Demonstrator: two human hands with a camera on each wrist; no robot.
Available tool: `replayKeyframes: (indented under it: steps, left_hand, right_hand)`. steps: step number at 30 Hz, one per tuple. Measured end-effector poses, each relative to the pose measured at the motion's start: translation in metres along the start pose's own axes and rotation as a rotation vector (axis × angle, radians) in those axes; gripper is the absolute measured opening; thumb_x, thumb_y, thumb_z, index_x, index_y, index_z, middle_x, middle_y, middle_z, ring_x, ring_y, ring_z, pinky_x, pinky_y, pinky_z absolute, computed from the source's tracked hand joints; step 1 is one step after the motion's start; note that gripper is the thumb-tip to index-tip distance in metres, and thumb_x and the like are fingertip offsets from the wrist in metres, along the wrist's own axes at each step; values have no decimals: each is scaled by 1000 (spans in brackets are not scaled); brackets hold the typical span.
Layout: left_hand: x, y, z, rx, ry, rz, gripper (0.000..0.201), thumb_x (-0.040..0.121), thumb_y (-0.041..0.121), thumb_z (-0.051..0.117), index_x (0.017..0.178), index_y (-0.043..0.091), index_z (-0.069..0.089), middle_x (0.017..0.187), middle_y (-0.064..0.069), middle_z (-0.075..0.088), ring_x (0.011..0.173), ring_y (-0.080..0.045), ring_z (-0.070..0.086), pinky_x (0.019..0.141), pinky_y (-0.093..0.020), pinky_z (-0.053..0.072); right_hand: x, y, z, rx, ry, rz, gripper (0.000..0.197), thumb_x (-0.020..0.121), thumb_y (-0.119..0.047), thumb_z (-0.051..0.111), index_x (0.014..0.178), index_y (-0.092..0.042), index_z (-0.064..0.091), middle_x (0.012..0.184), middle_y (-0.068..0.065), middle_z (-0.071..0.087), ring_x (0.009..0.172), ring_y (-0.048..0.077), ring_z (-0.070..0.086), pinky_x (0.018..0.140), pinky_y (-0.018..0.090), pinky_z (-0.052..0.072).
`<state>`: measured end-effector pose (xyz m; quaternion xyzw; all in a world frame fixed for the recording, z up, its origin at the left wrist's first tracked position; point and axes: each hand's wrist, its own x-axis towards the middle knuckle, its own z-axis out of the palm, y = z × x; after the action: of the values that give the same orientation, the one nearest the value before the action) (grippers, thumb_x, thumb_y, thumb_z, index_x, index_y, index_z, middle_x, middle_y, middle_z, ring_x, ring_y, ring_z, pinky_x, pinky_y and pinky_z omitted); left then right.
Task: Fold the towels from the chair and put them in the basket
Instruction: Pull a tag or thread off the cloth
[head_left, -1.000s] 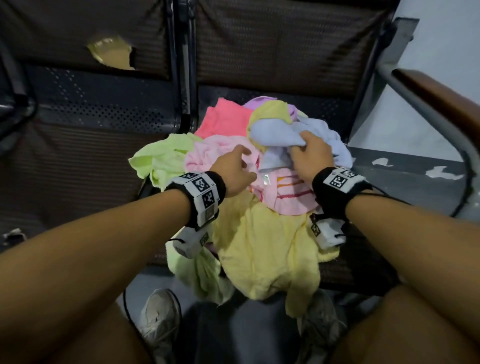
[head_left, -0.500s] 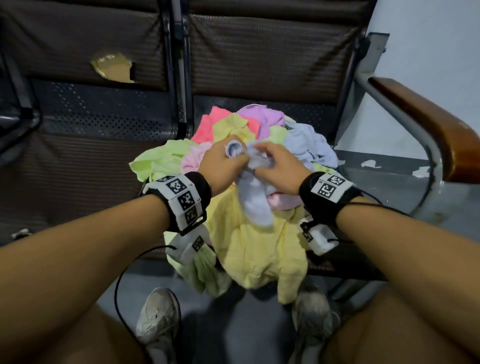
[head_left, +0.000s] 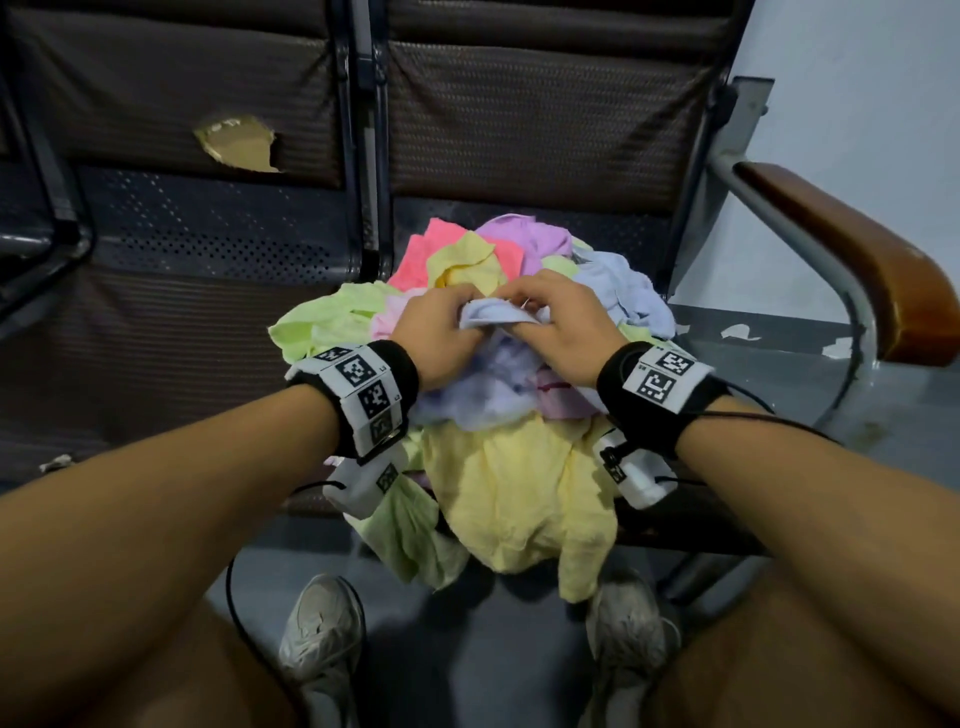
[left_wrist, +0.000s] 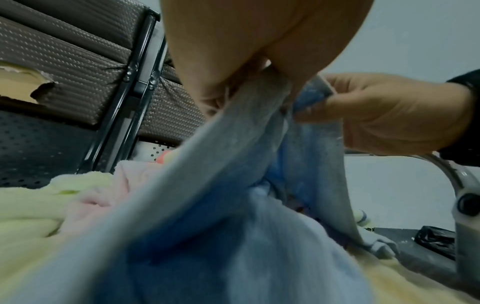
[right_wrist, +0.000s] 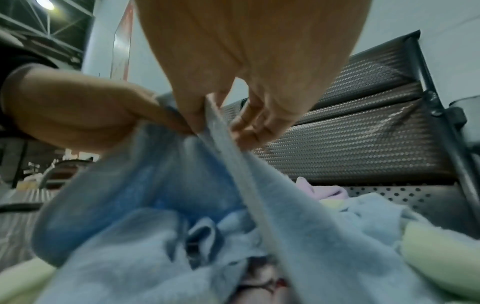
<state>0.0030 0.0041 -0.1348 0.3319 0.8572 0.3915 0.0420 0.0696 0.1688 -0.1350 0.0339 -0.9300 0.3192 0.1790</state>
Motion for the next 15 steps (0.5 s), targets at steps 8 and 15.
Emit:
replayKeyframes:
  steps: [8,15]
  left_hand:
    - [1,-2,-3,-174,102,-56,15,87,14,62,102,14,64,84,3,66,77,-17,57,66,-26,43]
    - [10,-11,-12,-64,138,-243,30,99,21,41,86,5,63,101,-21,67,102,-40,61,80,-39,48]
  right_hand:
    - [-16,21,-17,-230,-9,276,15,97,-9,44,85,-13,52,84,12,59,85,34,58,74,40,45]
    - [-15,-4,-27,-76,153,101,13,91,-18,62,104,-18,62,79,-6,62,65,5,51,63,5,37]
